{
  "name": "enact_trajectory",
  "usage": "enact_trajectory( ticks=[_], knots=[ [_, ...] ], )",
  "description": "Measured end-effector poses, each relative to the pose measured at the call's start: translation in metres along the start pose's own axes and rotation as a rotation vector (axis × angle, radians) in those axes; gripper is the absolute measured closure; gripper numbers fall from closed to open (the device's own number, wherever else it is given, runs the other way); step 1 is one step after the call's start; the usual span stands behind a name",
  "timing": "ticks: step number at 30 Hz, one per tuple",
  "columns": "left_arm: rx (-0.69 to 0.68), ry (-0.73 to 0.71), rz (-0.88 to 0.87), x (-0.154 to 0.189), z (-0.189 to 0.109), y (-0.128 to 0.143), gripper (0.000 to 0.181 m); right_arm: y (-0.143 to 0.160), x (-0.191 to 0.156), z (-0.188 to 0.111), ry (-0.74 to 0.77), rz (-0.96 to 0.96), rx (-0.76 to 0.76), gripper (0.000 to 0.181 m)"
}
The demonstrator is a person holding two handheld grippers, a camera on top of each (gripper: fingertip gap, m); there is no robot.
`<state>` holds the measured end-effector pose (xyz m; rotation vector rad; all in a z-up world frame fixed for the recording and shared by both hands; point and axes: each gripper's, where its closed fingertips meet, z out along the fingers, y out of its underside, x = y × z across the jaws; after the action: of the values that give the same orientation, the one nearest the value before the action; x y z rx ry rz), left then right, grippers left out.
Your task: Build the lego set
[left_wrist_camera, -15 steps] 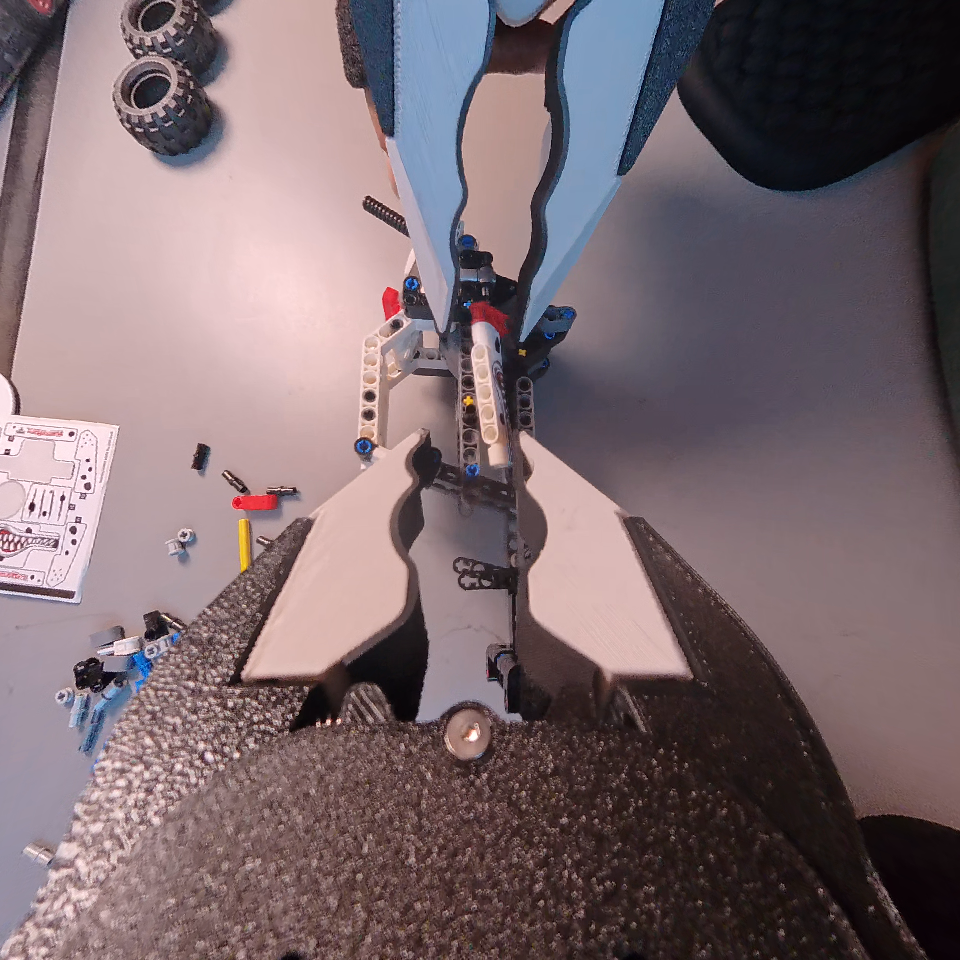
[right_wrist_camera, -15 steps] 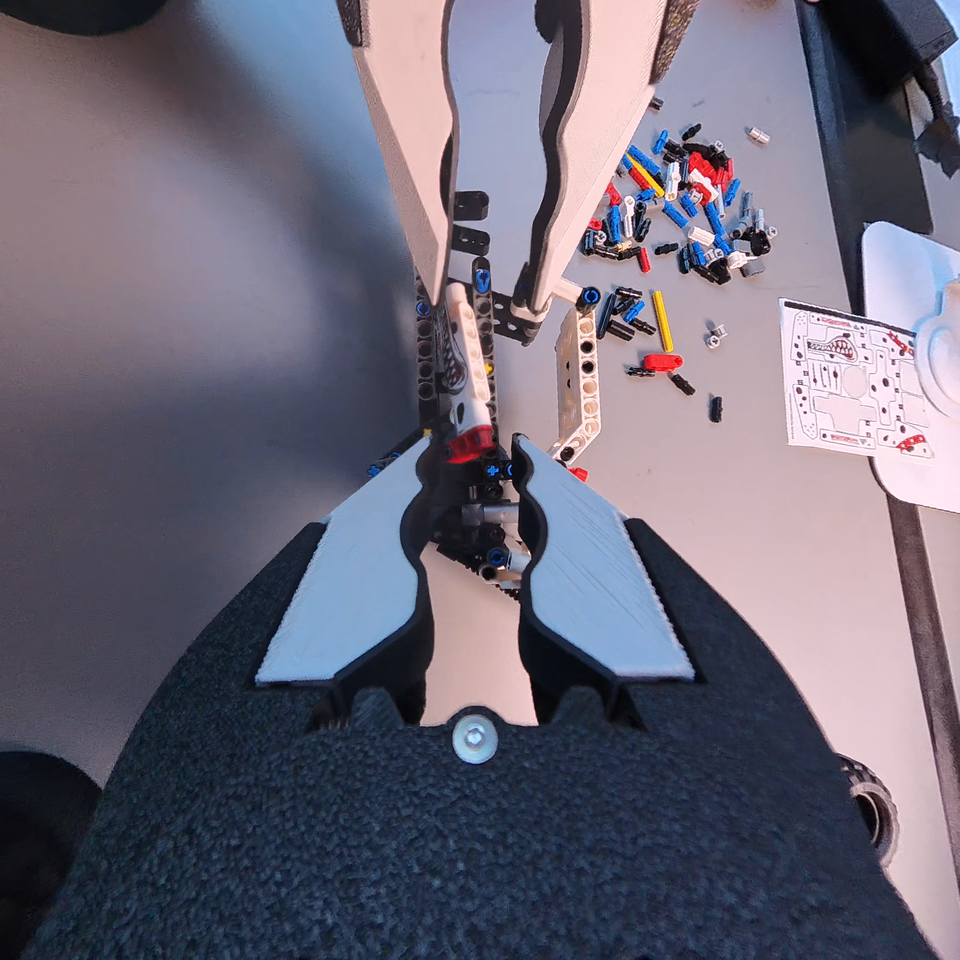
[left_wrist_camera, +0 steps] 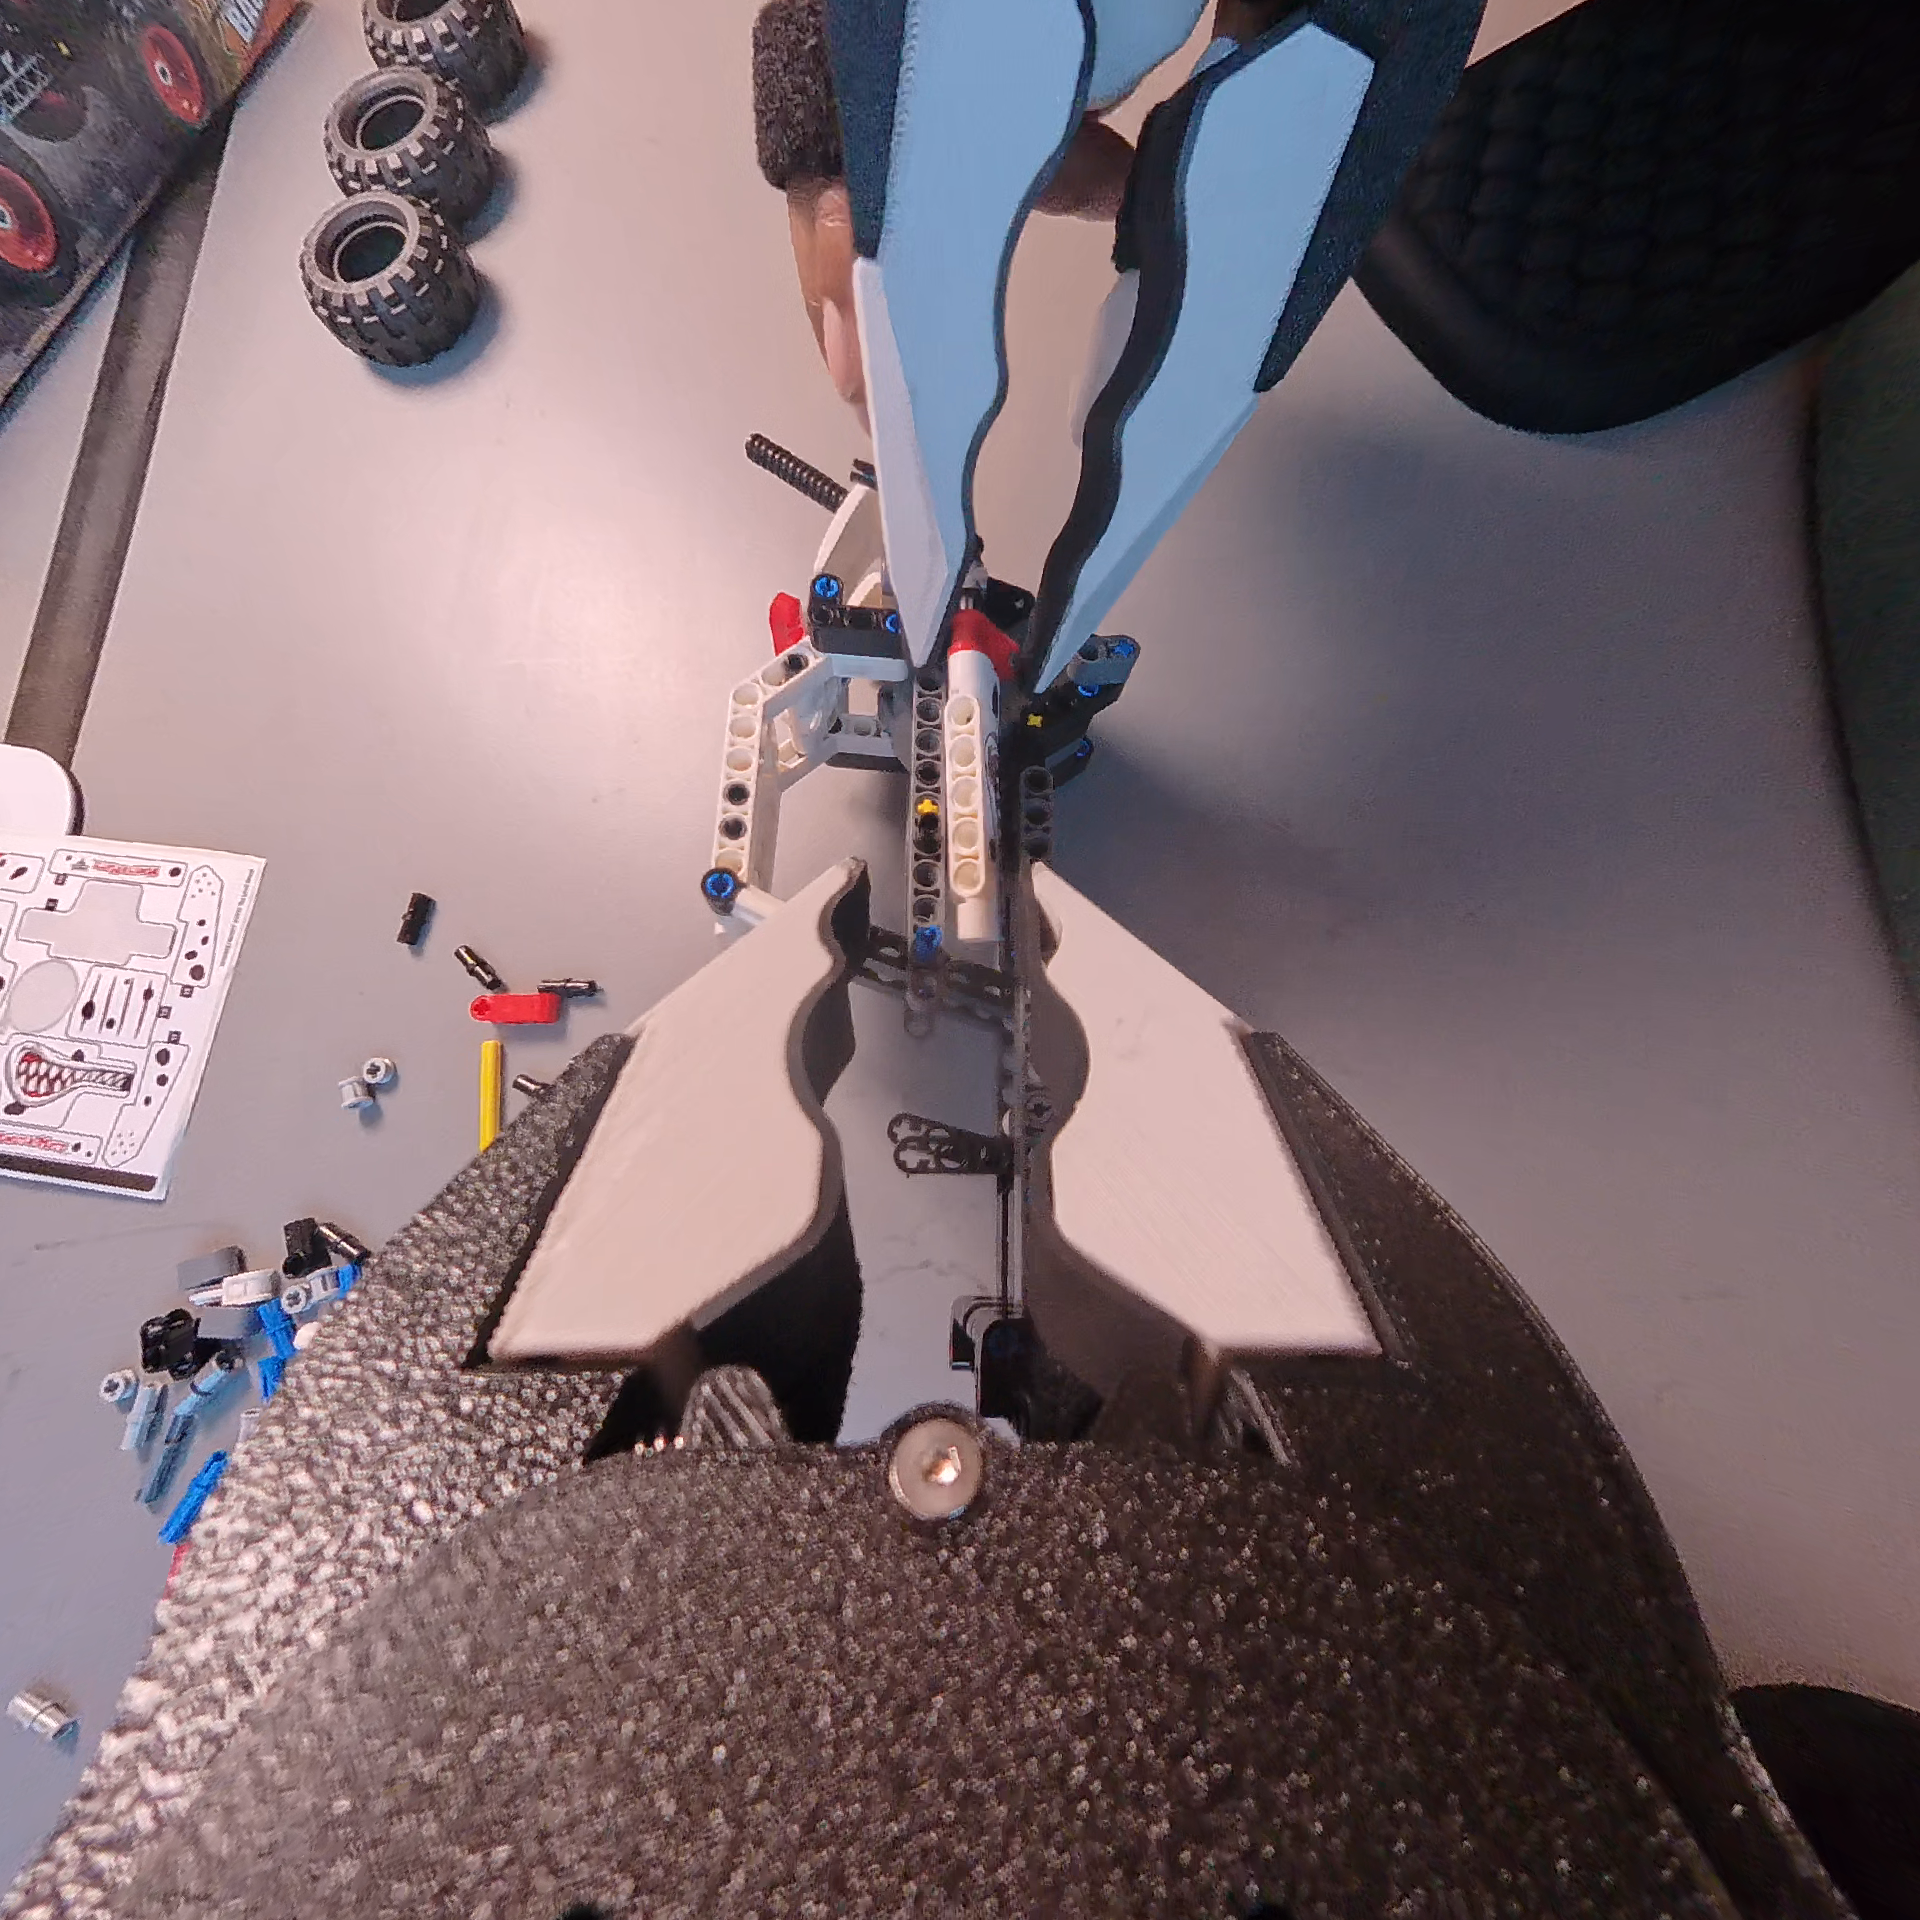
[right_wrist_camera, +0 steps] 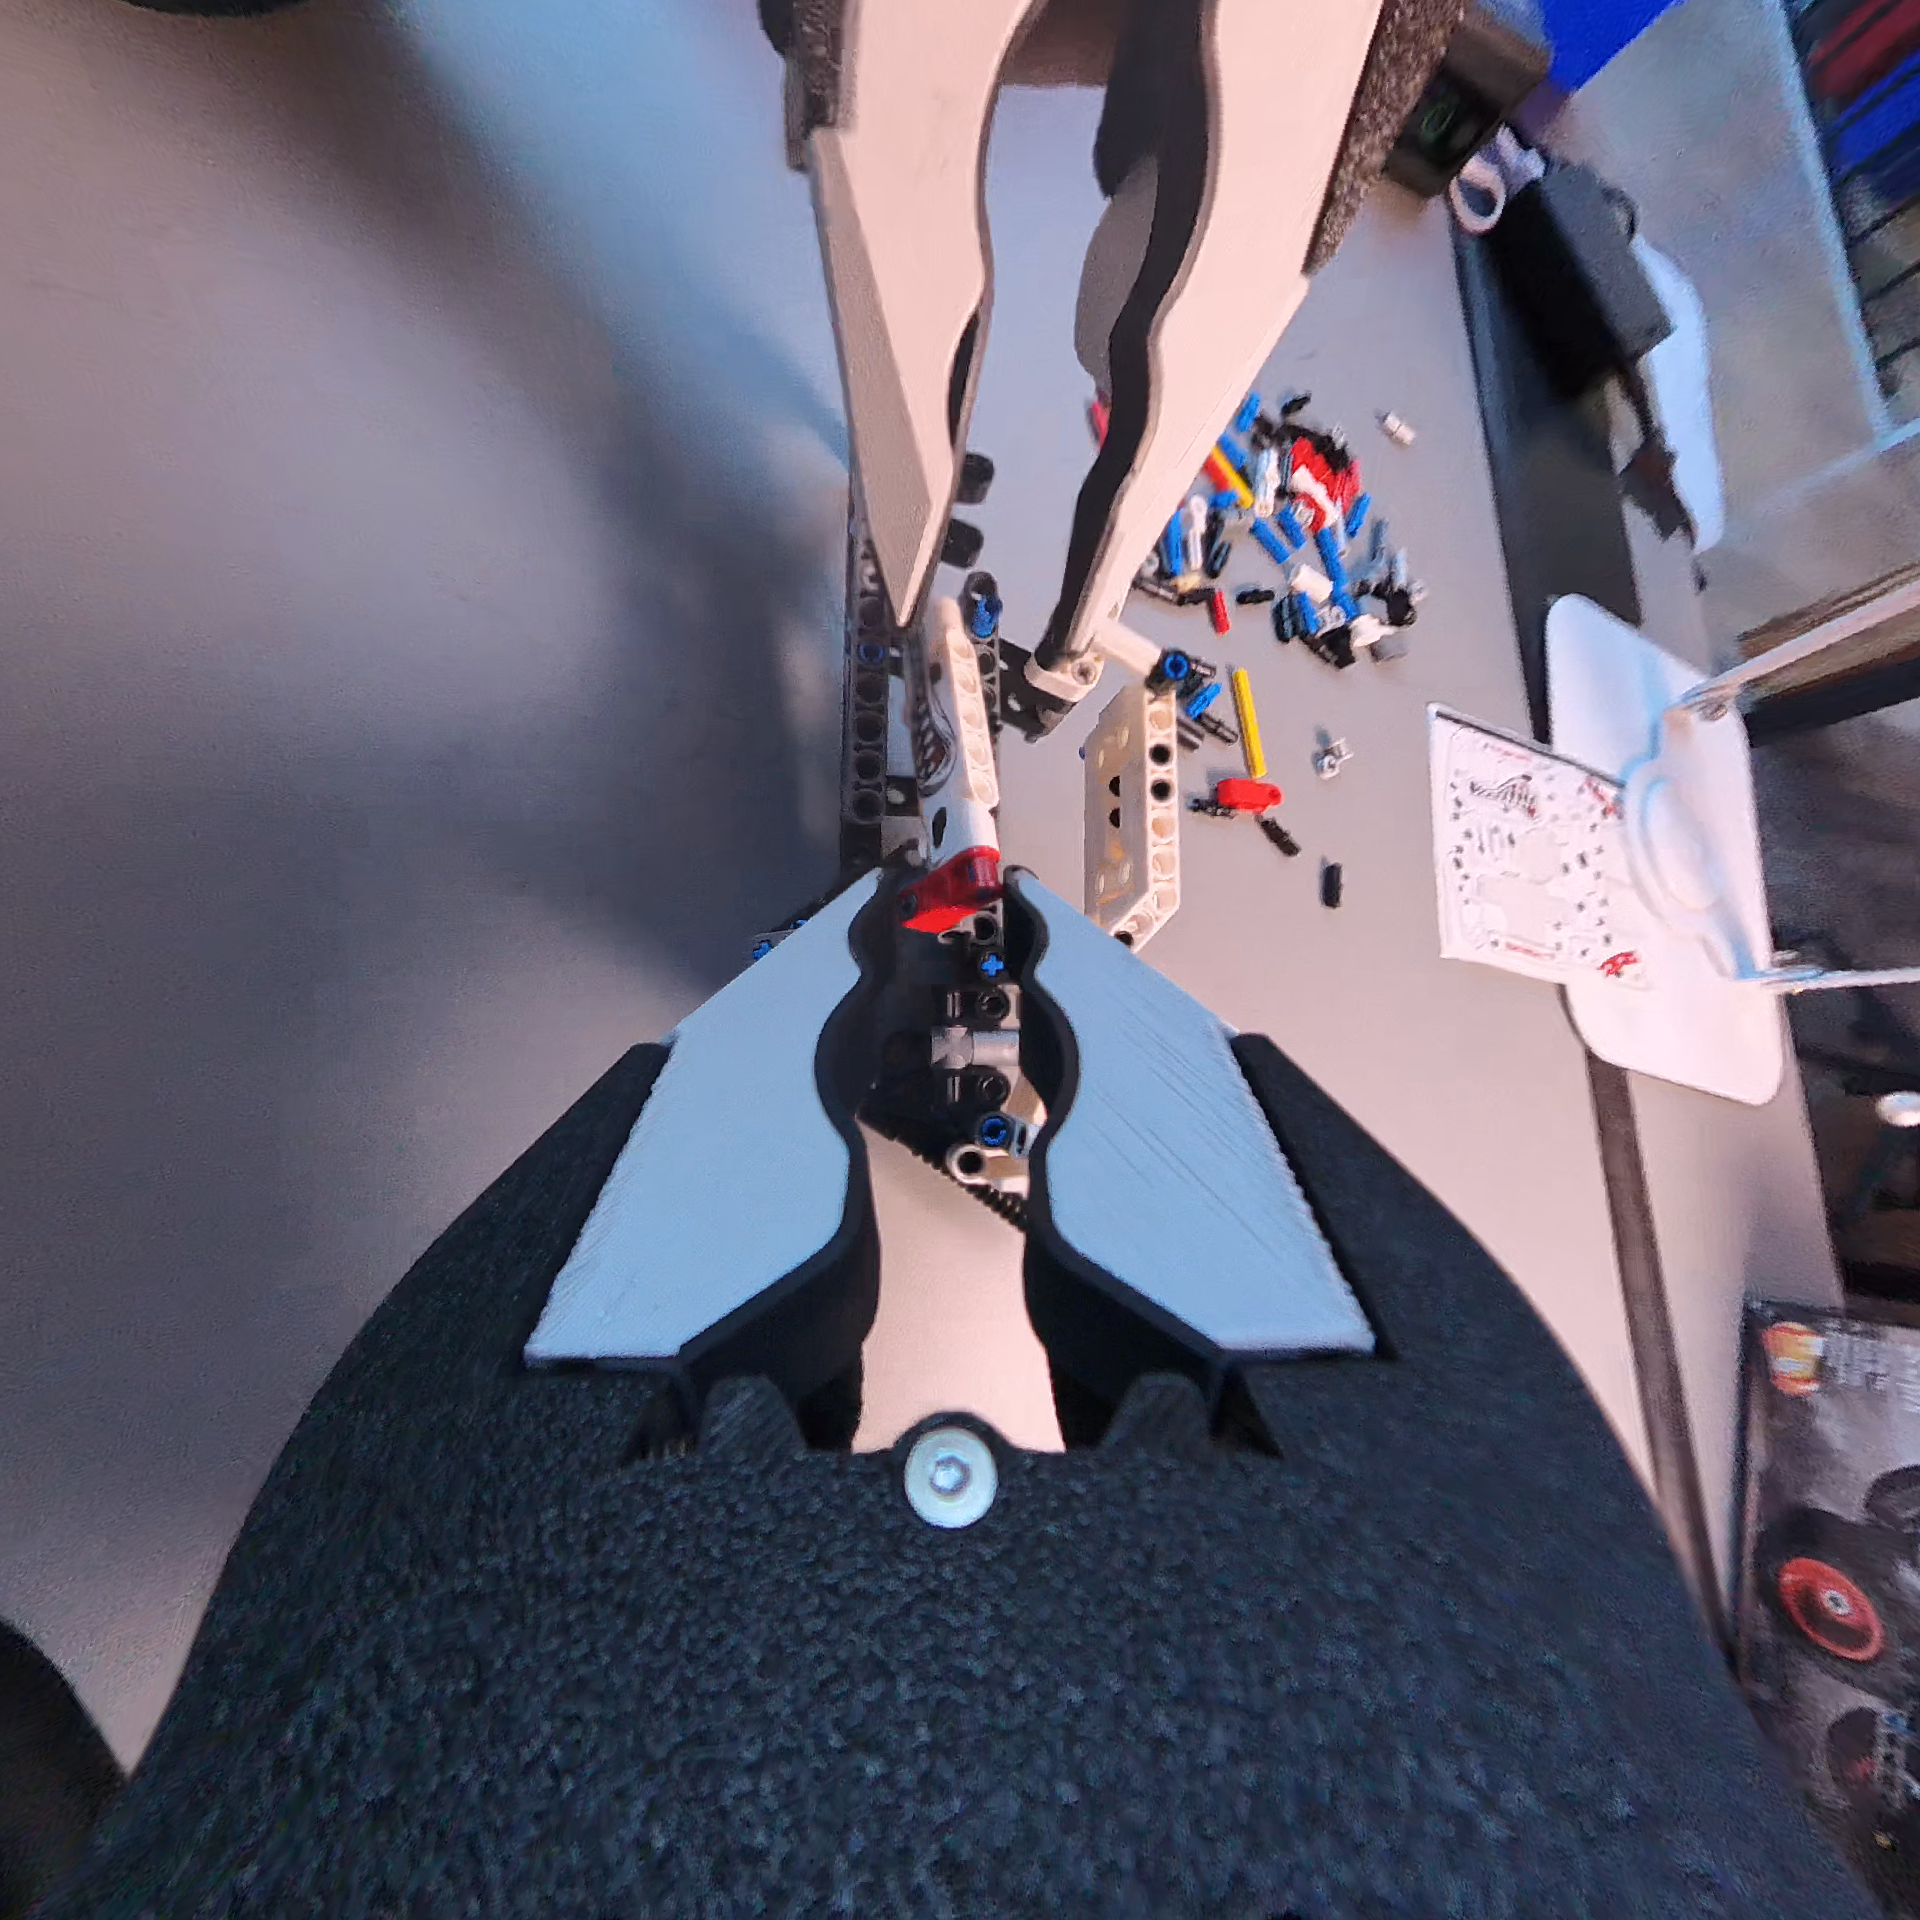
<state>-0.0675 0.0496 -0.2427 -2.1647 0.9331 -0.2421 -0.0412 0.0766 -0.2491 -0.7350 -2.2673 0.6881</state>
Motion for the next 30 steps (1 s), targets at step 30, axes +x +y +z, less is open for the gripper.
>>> enact_trajectory(
  ticks=[30],
  knots=[
    [0.1, 0.152, -0.254, 0.025, -0.014, -0.001, 0.173, -0.03, -0.014, -0.016, 0.065, 0.137, 0.335, 0.165]
  ],
)
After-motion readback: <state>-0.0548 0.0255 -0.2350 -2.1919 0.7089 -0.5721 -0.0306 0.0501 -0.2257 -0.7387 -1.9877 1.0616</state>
